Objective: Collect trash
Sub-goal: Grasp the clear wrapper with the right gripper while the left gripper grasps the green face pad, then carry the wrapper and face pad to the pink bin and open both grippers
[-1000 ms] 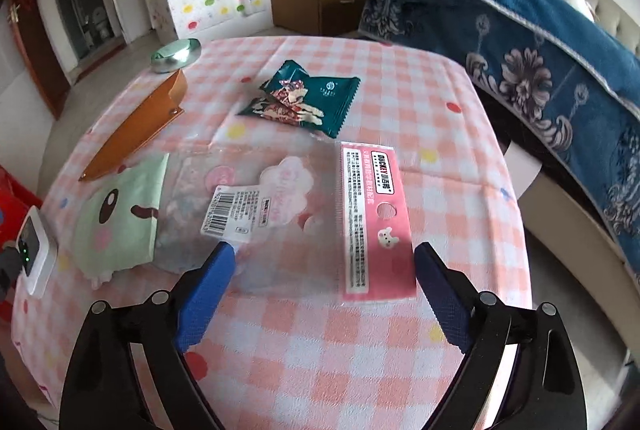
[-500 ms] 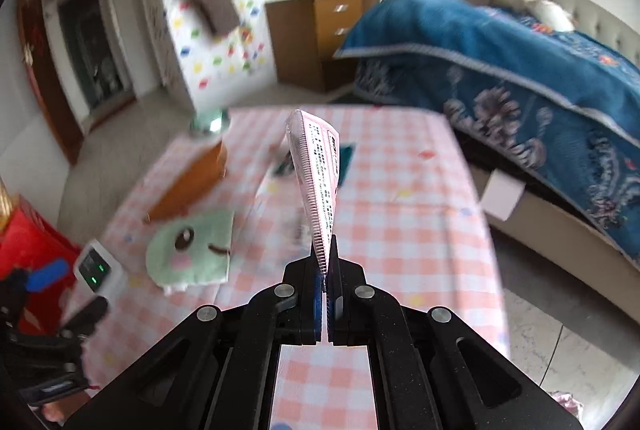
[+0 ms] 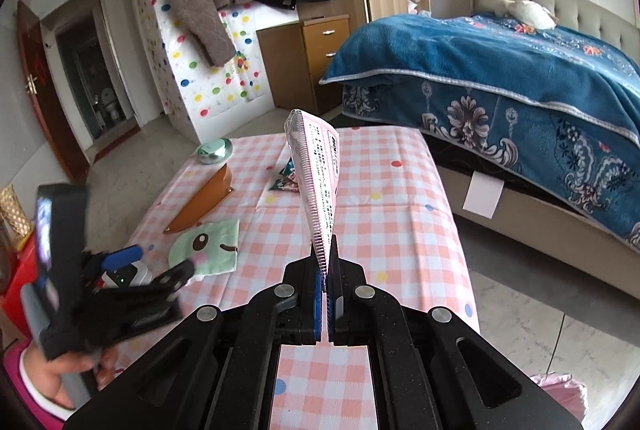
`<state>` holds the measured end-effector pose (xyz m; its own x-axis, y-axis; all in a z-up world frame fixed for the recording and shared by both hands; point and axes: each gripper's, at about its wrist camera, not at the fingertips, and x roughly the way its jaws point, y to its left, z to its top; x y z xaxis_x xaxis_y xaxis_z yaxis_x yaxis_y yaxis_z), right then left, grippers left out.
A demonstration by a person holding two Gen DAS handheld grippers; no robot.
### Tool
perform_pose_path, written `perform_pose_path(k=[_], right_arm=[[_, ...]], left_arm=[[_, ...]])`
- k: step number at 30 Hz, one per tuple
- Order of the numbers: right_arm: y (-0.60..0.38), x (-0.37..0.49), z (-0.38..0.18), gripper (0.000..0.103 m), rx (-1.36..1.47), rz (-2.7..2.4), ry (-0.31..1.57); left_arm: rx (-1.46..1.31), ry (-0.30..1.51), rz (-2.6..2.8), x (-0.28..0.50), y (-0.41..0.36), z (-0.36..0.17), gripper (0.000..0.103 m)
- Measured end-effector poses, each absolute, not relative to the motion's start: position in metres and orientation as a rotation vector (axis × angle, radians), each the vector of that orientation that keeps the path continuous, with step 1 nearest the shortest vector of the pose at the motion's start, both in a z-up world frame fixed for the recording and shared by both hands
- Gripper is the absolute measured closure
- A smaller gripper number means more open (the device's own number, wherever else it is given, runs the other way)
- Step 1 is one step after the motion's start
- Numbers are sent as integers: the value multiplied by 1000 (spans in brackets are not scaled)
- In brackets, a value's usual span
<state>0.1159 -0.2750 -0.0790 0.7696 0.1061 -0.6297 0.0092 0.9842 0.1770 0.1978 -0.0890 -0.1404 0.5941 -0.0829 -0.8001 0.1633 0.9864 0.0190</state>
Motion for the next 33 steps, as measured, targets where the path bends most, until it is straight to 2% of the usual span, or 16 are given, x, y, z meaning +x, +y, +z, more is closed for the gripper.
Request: perform_pose_path(k=[2, 4, 6, 7, 9, 11, 13, 16, 17, 19, 27, 33], right_arm=[[-270, 115, -81, 102, 177, 51, 697], [-268, 113, -83, 102, 182, 50, 702], [-270, 114, -87, 102, 188, 53, 712], [-270, 114, -88, 102, 188, 53, 712], [-271, 113, -91, 102, 194, 58, 722], [-273, 112, -94, 102, 199, 59, 726], [-274, 110, -96, 102, 202, 61, 728], [-277, 101, -96, 101, 214, 56, 722], [-277, 101, -96, 101, 215, 56, 722], [-279, 96, -96, 101, 223, 54, 717], [-287, 66, -87, 101, 250, 57, 701], [-290, 36, -82, 101, 255, 43, 685]], left_arm=[[69, 940, -132, 206, -92, -145, 18], [44, 966, -135, 212, -95, -151, 12], [24, 990, -136, 218, -97, -158, 11], [7, 1012, -146, 221, -98, -163, 6], [50, 986, -151, 221, -107, -165, 8], [114, 965, -144, 219, -114, -167, 16], [128, 948, -168, 214, -117, -164, 38], [121, 940, -203, 202, -114, -159, 59], [102, 933, -226, 196, -111, -157, 63], [61, 933, -286, 183, -105, -153, 87], [-16, 877, -459, 126, -93, -128, 91], [61, 788, -500, 85, -108, -100, 91]])
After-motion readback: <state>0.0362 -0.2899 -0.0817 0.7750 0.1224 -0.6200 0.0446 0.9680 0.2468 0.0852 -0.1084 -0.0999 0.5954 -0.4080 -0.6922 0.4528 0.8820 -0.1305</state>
